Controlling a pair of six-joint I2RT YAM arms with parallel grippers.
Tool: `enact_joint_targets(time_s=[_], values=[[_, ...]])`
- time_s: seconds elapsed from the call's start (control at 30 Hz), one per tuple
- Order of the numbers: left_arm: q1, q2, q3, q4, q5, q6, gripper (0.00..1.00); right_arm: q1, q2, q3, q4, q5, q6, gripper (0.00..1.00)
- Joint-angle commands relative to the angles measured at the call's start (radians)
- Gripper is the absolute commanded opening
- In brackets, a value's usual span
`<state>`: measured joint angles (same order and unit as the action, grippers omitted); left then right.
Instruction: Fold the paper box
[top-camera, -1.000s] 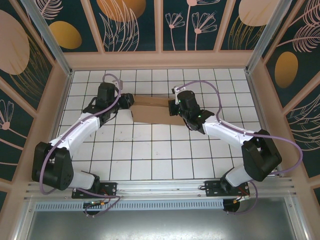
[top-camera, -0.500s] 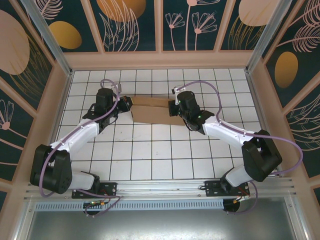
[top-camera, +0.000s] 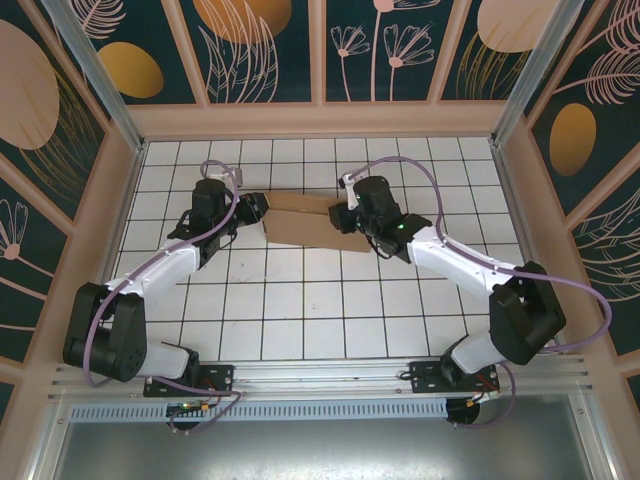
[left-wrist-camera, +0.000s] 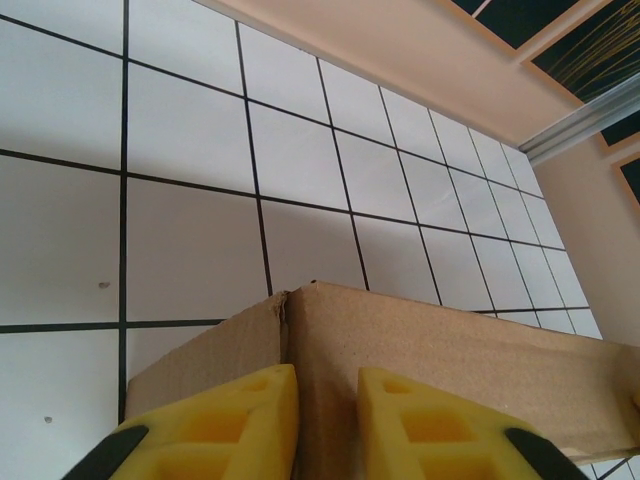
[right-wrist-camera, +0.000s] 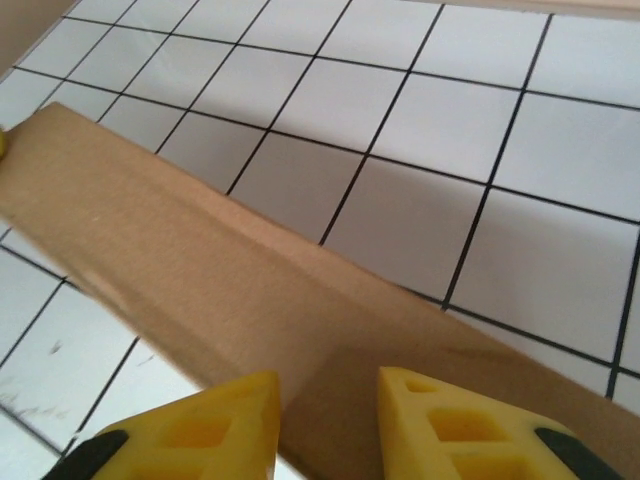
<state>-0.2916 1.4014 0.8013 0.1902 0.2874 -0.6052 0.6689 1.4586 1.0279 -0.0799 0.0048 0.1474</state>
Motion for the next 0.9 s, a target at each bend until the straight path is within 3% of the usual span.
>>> enact_joint_targets(time_s=[0.0,0.27,0.47,0.63,0.87], values=[[0.0,0.059,-0.059,-0.193,-0.031,0.01,0.24,-0.063,-0.072,0.046,-0.057,-0.087,0.02,0.37],[0.001,0.062,-0.059,-0.196,-0.031,0.015,0.18,-0.258,-0.205,-0.081,-0.005,-0.222,0.164,0.44],[0.001,0.061,-0.052,-0.201,-0.036,0.019,0.17,-0.286,-0.204,-0.161,-0.017,-0.22,0.17,0.44],[0.0,0.062,-0.057,-0.19,-0.028,0.016,0.15,-0.295,-0.188,-0.243,0.036,-0.264,0.211,0.36],[-0.018,0.044,-0.111,-0.131,0.083,-0.015,0.01,-0.293,-0.15,-0.335,0.155,-0.404,0.256,0.21]])
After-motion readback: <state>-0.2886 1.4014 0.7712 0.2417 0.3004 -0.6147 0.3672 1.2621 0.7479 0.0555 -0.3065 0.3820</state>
